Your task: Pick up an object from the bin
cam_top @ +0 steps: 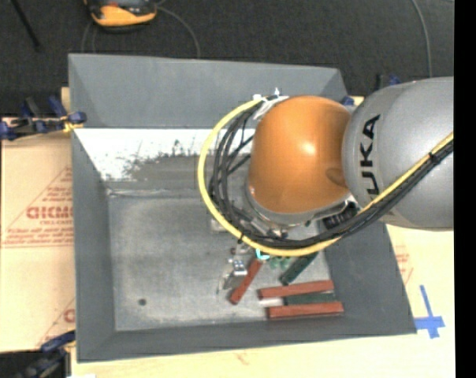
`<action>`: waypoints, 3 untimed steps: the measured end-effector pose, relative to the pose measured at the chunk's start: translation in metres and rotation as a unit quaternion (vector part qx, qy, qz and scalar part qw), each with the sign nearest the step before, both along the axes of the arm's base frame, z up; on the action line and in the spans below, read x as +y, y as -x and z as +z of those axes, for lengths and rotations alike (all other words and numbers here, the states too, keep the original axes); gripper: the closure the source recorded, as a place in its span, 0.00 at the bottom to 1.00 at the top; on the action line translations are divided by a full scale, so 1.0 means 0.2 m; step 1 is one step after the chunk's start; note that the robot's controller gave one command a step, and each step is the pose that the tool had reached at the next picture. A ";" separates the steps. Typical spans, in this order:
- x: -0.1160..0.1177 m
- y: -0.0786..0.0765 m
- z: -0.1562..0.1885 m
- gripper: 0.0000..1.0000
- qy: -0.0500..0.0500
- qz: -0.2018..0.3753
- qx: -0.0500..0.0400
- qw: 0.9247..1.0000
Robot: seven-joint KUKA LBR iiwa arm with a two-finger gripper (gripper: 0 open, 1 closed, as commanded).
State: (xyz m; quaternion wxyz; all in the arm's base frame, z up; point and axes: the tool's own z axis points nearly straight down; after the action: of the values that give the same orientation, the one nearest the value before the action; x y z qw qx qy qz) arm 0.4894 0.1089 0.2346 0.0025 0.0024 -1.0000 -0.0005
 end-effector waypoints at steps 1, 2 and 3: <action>0.00 -0.01 0.02 0.00 -0.001 -0.002 -0.004 1.000; -0.08 -0.03 -0.18 0.00 0.000 0.094 -0.008 0.996; -0.38 -0.10 -0.60 0.00 0.000 0.148 -0.007 0.989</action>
Offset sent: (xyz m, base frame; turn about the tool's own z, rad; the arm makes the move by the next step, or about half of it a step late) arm 0.0094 -0.0632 -0.1646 -0.7142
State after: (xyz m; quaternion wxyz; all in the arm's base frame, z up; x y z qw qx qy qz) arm 0.5092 0.0319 0.1148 -0.0040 0.1501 -0.9887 -0.0003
